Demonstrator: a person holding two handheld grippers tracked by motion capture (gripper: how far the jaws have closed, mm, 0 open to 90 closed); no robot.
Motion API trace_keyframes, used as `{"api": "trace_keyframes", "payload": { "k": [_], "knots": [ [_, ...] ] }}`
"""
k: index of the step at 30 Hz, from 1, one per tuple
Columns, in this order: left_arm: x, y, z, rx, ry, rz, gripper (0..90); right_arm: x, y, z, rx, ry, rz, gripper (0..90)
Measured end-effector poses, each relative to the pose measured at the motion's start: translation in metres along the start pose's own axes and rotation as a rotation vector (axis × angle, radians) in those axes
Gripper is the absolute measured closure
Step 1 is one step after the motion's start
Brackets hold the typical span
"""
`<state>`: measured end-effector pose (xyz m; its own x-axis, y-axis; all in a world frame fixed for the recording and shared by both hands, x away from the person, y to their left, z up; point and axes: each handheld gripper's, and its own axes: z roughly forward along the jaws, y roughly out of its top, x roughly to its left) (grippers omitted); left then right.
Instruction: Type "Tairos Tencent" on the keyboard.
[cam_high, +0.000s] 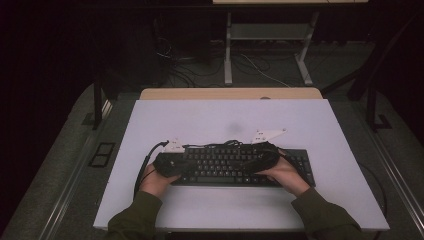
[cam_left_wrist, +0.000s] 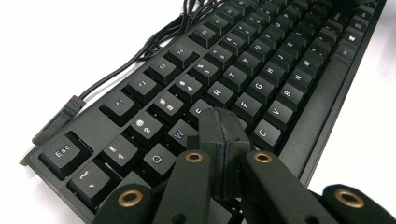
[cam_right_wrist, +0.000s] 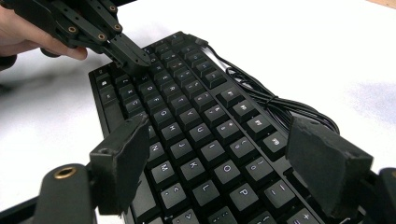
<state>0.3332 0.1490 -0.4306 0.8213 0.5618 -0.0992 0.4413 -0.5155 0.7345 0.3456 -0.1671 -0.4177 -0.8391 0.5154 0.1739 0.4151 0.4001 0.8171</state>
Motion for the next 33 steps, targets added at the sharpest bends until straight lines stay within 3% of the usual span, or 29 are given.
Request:
{"api": "trace_keyframes", "payload": {
  "k": [11, 23, 33],
  "knots": [
    [0.0, -0.001, 0.003, 0.021, 0.003, 0.017, 88.7, 0.0, 0.0, 0.0, -0.002, -0.005, 0.0, 21.0],
    [-0.003, 0.001, -0.002, -0.012, -0.002, 0.004, 88.4, -0.001, 0.0, -0.001, -0.003, -0.006, 0.002, 20.9],
    [-0.005, 0.002, -0.007, -0.037, -0.004, -0.016, 74.5, 0.0, 0.0, -0.001, -0.007, -0.007, 0.0, 20.7]
  ]
}}
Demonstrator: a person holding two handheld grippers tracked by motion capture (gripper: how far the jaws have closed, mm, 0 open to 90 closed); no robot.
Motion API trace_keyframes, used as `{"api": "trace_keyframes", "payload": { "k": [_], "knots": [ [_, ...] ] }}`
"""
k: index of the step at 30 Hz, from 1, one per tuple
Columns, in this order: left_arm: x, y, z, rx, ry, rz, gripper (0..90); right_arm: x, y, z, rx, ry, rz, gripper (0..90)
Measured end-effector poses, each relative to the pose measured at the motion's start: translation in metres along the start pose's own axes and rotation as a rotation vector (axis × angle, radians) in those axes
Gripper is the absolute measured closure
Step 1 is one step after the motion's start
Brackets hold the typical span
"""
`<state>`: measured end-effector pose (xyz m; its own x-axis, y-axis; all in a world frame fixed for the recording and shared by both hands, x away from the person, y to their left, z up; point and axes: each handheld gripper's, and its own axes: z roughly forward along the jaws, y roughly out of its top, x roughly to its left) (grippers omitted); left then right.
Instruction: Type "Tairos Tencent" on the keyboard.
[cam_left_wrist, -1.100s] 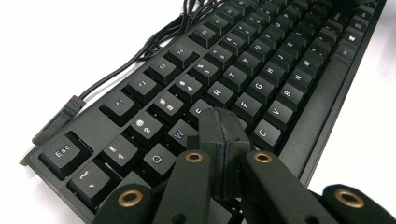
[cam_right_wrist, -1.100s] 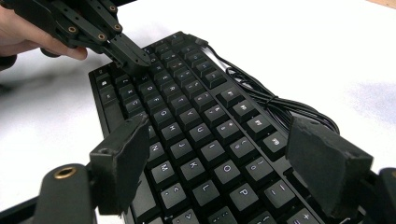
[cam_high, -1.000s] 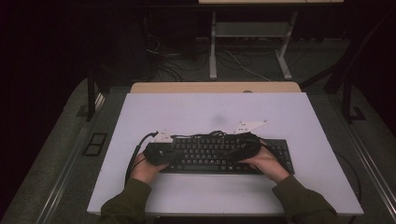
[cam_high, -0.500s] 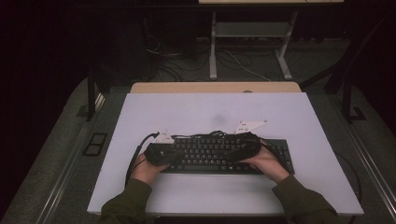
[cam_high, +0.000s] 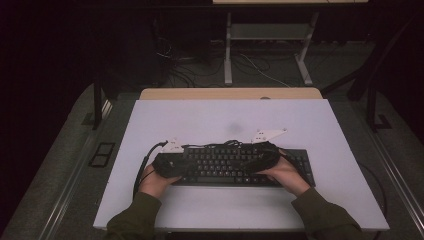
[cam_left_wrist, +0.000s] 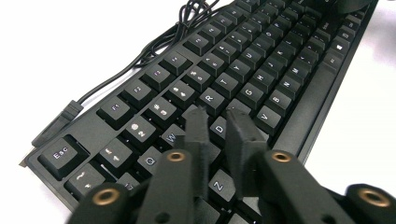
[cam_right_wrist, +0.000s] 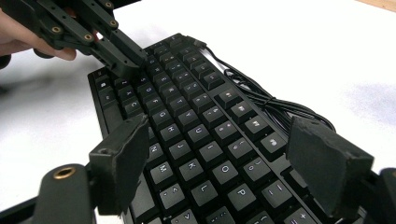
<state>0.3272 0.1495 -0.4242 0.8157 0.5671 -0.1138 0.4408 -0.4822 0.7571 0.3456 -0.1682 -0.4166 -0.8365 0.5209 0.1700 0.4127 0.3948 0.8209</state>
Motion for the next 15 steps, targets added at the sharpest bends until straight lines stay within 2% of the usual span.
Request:
{"api": "trace_keyframes", "payload": {
  "k": [10, 15],
  "knots": [
    [-0.008, 0.002, -0.006, -0.022, 0.001, -0.009, 46.5, 0.0, 0.0, -0.002, -0.002, 0.003, 0.004, 20.7],
    [-0.011, 0.004, -0.007, -0.047, -0.01, -0.02, 41.5, 0.0, 0.001, -0.002, -0.004, 0.003, 0.002, 20.7]
  ]
}}
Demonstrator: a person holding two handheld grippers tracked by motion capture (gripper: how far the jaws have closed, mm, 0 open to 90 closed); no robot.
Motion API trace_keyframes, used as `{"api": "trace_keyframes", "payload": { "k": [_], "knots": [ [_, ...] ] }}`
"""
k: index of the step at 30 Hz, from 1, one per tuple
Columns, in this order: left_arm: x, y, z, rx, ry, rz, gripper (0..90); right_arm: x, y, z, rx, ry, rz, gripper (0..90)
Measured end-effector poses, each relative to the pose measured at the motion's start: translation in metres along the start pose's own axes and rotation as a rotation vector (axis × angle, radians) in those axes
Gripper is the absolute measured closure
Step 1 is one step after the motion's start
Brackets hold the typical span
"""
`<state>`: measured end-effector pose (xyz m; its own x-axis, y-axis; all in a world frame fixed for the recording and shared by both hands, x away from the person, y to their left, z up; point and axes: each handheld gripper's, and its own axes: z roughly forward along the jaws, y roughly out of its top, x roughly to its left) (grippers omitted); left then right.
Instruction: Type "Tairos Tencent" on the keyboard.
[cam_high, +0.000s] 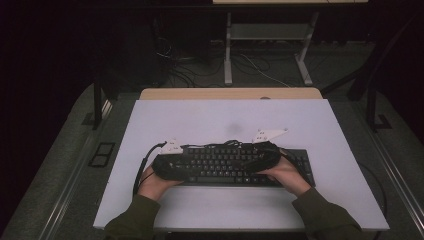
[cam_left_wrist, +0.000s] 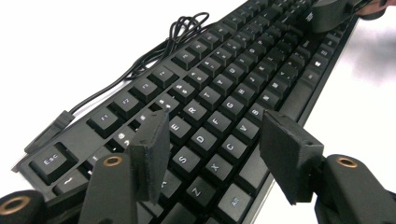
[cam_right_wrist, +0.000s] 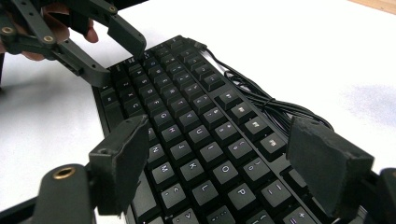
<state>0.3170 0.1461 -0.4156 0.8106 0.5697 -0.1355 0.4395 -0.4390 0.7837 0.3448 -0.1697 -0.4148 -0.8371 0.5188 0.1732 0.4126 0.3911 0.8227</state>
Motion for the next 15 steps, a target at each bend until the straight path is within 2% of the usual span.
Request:
{"api": "trace_keyframes", "payload": {
  "k": [8, 15],
  "knots": [
    [-0.008, 0.001, 0.001, -0.019, -0.024, -0.001, 42.4, 0.0, 0.0, 0.0, -0.002, -0.001, 0.001, 20.7],
    [-0.013, 0.002, 0.002, -0.029, -0.044, 0.014, 50.6, 0.0, 0.0, 0.0, -0.003, -0.003, 0.002, 20.7]
  ]
}}
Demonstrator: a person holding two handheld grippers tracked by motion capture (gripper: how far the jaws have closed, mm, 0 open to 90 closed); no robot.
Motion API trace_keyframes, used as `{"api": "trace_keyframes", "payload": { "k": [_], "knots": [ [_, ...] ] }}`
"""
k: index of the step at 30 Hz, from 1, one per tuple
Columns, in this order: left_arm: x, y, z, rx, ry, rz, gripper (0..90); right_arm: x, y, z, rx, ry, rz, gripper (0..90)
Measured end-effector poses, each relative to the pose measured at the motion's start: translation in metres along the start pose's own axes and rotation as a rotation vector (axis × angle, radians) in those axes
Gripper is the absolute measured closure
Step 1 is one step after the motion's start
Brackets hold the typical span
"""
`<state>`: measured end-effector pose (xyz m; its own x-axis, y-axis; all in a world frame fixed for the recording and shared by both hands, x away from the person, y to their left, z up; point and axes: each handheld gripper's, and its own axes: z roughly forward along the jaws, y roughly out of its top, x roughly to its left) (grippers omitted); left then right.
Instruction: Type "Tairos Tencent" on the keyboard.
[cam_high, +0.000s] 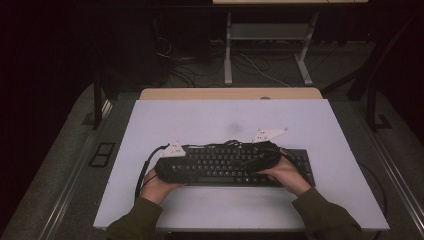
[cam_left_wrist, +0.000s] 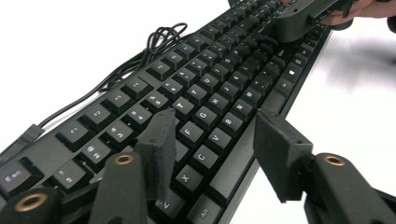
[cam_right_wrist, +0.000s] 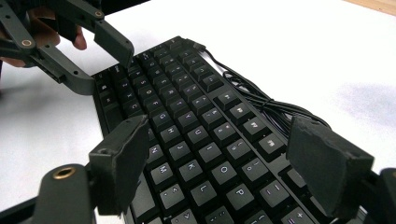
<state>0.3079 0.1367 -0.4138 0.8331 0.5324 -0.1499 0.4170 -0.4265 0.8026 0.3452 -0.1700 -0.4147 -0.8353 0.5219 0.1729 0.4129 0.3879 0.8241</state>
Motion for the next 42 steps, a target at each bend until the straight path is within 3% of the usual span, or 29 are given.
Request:
{"api": "trace_keyframes", "payload": {
  "k": [18, 42],
  "knots": [
    [-0.013, 0.006, 0.017, 0.012, -0.073, 0.034, 87.9, 0.001, 0.0, 0.001, 0.006, 0.004, 0.001, 20.7],
    [-0.017, 0.002, 0.043, 0.091, -0.093, 0.075, 88.7, 0.001, 0.0, 0.003, 0.004, 0.004, -0.001, 20.7]
  ]
}}
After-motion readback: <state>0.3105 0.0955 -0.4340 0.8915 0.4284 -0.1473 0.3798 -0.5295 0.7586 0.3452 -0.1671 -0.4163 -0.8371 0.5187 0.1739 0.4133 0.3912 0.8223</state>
